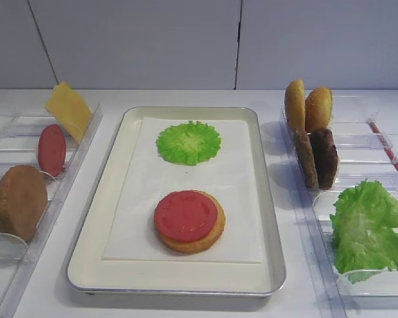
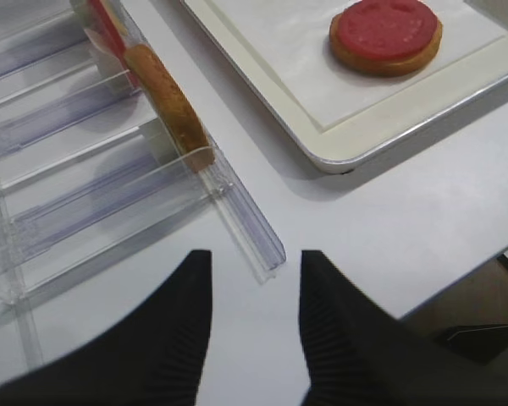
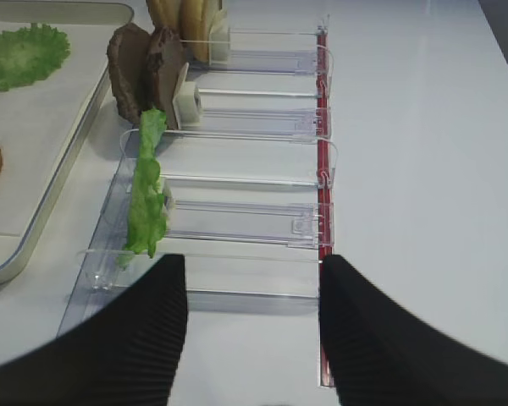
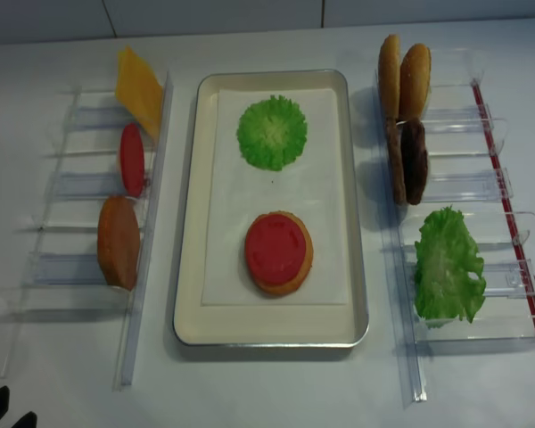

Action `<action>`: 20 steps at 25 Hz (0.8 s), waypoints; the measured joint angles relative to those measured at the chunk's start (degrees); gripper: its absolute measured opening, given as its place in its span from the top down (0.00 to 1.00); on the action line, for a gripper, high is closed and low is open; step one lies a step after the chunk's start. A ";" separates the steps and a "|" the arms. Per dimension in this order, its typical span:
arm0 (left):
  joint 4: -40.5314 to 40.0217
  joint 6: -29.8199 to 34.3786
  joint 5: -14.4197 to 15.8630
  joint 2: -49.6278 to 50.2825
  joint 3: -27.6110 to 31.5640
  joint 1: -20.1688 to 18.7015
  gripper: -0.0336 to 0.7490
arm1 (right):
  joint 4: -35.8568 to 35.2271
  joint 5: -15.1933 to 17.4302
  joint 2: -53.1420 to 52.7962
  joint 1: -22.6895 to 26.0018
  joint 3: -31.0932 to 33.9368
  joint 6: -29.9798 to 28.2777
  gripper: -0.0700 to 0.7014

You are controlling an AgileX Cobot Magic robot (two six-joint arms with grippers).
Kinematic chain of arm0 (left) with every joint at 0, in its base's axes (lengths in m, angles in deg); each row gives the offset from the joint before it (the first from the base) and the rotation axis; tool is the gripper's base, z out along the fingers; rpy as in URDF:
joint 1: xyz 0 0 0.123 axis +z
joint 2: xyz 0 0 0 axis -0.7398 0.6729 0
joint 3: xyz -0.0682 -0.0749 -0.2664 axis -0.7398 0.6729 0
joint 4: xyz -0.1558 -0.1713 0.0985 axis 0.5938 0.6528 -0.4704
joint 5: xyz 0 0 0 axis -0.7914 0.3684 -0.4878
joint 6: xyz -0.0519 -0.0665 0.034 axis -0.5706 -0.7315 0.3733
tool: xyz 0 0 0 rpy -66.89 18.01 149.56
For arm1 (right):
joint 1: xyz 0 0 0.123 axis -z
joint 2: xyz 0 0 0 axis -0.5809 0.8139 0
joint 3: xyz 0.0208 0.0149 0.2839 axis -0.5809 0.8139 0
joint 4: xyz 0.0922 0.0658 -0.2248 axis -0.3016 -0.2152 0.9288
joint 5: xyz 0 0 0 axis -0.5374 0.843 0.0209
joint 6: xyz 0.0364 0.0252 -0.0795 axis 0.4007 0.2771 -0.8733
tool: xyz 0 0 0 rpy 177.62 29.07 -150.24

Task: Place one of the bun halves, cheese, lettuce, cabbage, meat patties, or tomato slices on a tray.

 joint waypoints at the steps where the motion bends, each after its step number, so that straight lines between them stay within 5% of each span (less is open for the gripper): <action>1: 0.00 0.00 -0.08 0.00 0.00 0.00 0.66 | 0.00 0.00 0.00 0.00 0.00 0.00 0.42; 8: -0.44 0.00 -0.08 -0.13 0.17 1.53 0.66 | 0.00 0.00 0.00 0.00 0.00 0.00 0.42; 14: -0.46 -0.46 -0.13 -0.13 0.27 15.46 0.66 | 0.00 0.00 0.00 0.00 0.00 0.10 0.42; 20: -0.46 -0.82 -0.13 -0.13 0.27 22.61 0.66 | 0.00 0.00 0.00 0.00 0.00 0.10 0.42</action>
